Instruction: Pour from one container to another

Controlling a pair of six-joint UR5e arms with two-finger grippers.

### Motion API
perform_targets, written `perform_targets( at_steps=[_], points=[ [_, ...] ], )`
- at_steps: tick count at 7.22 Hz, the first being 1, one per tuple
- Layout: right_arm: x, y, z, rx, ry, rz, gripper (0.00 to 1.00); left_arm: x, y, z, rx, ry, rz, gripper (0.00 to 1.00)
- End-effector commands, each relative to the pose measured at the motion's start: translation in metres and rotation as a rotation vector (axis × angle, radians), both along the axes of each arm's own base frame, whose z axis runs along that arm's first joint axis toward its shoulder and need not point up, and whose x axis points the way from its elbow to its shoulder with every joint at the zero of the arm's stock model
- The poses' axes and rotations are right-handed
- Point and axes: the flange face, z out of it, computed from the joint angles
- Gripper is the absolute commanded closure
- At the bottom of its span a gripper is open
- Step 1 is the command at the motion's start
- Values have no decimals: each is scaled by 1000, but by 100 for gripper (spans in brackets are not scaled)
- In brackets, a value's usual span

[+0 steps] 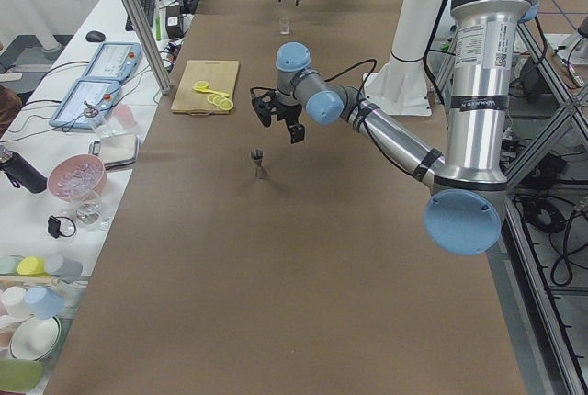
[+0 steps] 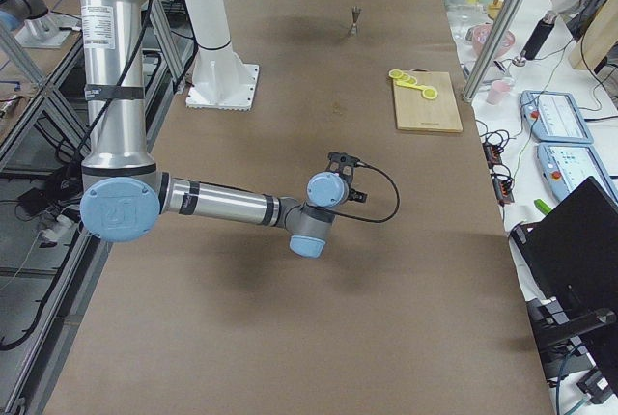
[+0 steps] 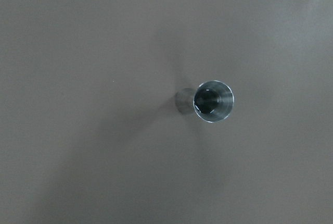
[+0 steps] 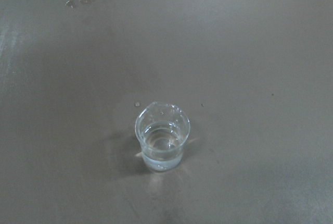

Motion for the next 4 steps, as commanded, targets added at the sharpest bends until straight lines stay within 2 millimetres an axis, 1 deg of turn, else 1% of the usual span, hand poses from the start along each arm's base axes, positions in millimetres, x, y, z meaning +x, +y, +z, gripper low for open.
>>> perform_targets(
  at_steps=[1,2,3,4],
  points=[
    [-19,-18,1,-31,-9,-8,0,60,38,0,110,-66,-31,1],
    [-18,-15,10,-38,-8,-15,0,73,42,1,173,-114,-71,1],
    [-20,-12,19,-27,-13,-18,0,80,45,-3,219,-119,-95,1],
    [-20,-11,21,-33,-13,-24,0,93,52,18,250,-195,-109,1]
  ],
)
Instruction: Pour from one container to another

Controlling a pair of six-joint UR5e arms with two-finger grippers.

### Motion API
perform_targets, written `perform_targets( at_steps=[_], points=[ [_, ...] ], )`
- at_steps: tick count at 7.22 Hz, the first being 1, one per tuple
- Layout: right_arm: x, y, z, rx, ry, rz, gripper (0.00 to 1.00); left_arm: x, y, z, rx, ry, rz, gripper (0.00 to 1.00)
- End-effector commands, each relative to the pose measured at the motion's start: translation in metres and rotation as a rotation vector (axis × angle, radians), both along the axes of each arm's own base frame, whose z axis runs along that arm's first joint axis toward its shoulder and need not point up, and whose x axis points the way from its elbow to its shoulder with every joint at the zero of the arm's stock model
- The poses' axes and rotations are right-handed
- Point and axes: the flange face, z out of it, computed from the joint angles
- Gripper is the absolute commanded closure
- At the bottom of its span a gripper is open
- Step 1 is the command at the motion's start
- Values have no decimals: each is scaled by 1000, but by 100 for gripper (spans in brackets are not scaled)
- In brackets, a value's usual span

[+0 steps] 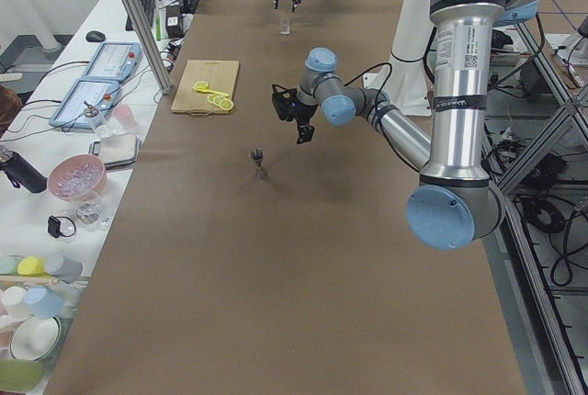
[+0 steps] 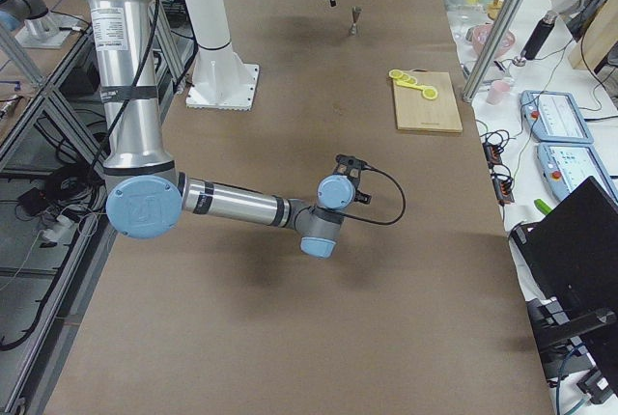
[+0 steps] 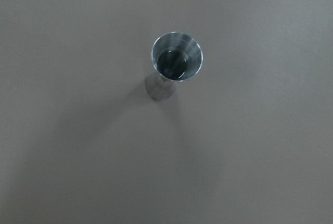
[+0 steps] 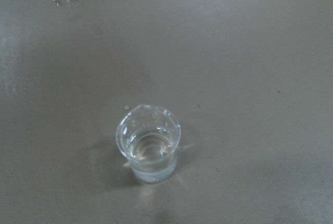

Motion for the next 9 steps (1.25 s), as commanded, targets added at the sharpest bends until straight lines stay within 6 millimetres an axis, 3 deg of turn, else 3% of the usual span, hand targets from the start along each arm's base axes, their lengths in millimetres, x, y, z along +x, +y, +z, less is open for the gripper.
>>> perform_targets(
  at_steps=[1,4,6,9],
  points=[
    [-7,8,14,-22,0,-40,0,23,22,16,111,-112,-46,1],
    [-6,12,-3,73,-56,-60,0,22,19,23,149,-181,-105,1],
    [-6,12,-1,89,-63,-59,0,17,10,27,202,-236,-186,1],
    [-14,-1,-2,99,-60,-56,1,38,18,37,254,-276,-252,1]
  ],
)
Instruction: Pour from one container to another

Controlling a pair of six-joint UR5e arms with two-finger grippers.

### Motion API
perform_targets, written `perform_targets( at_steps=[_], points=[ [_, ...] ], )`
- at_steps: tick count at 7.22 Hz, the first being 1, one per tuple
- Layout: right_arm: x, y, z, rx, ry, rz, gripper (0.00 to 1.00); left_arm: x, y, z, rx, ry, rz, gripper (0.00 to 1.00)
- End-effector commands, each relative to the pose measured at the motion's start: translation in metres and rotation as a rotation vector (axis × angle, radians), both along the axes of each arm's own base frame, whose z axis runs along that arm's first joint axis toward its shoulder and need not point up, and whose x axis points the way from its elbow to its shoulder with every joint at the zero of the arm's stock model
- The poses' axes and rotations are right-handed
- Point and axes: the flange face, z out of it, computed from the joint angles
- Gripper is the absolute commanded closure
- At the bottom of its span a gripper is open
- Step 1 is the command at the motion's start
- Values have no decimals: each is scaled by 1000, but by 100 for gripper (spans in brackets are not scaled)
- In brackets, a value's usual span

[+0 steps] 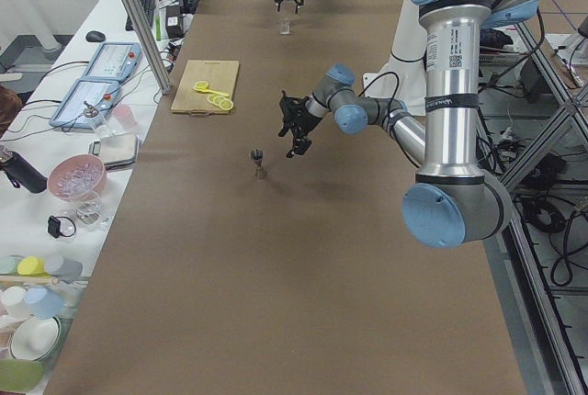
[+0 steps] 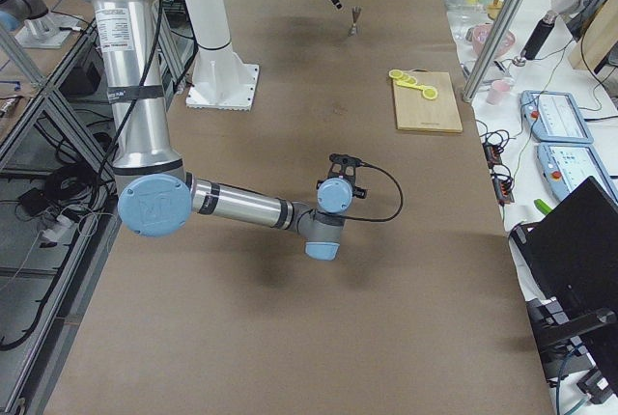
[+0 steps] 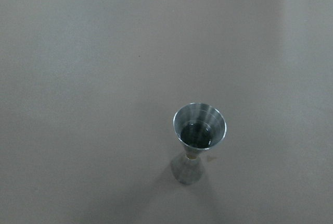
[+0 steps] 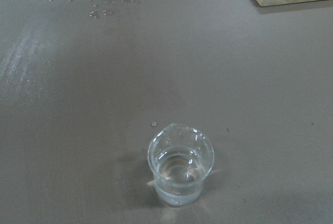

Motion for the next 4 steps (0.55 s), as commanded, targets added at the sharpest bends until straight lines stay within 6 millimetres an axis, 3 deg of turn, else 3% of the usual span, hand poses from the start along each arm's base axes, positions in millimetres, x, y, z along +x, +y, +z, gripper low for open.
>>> perform_targets(
  at_steps=[1,3,4],
  points=[
    [-6,-8,3,-5,6,3,1,16,7,2,73,-43,-53,1],
    [-19,-10,2,-9,7,-8,2,19,6,5,106,-44,-130,1],
    [-25,-16,-1,-8,4,-11,2,35,18,9,125,-24,-183,1]
  ],
)
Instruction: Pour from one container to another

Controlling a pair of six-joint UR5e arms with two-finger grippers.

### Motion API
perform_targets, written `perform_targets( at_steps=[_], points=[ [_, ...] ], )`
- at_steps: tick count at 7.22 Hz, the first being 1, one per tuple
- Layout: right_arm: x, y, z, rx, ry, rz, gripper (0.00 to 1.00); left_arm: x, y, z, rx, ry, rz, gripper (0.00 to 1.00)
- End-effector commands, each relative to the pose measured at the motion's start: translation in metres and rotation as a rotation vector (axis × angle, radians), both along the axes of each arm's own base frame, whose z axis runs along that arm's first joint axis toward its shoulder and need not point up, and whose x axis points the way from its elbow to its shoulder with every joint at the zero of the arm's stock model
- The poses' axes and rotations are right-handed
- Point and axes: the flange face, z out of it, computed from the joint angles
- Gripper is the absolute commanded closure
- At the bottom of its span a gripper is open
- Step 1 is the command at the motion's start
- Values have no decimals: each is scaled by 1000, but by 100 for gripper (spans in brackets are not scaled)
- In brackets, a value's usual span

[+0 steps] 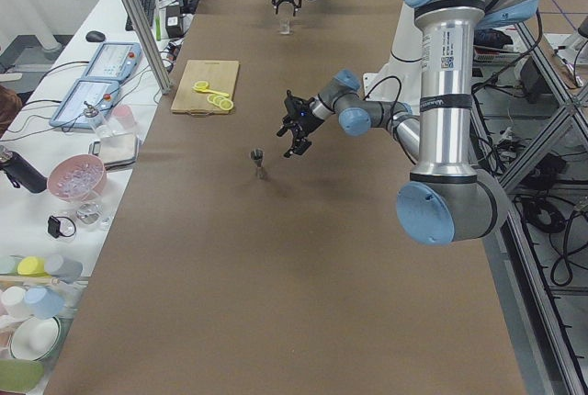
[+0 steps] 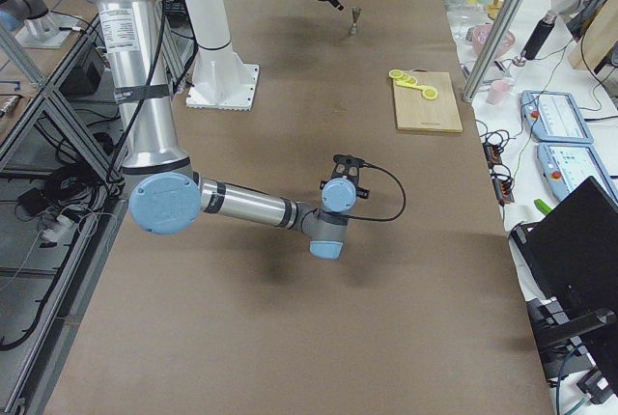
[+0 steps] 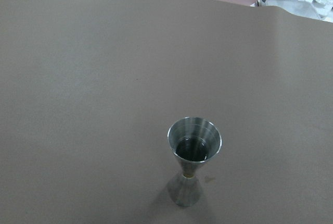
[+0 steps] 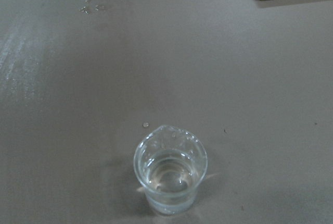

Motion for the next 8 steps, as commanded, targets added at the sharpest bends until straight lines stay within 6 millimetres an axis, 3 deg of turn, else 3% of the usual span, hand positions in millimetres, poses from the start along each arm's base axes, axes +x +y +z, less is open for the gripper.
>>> perform_targets(
  at_steps=[1,3,5,8],
  points=[
    [-15,-7,-5,1,-1,-3,2,20,12,11,98,-16,-123,1],
    [-22,-4,-5,4,0,-9,4,39,25,19,162,-40,-135,1],
    [-27,-3,-5,4,1,-12,4,39,24,23,213,-68,-176,1],
    [-31,-5,-5,3,2,-16,4,78,61,46,282,-50,-198,1]
  ],
)
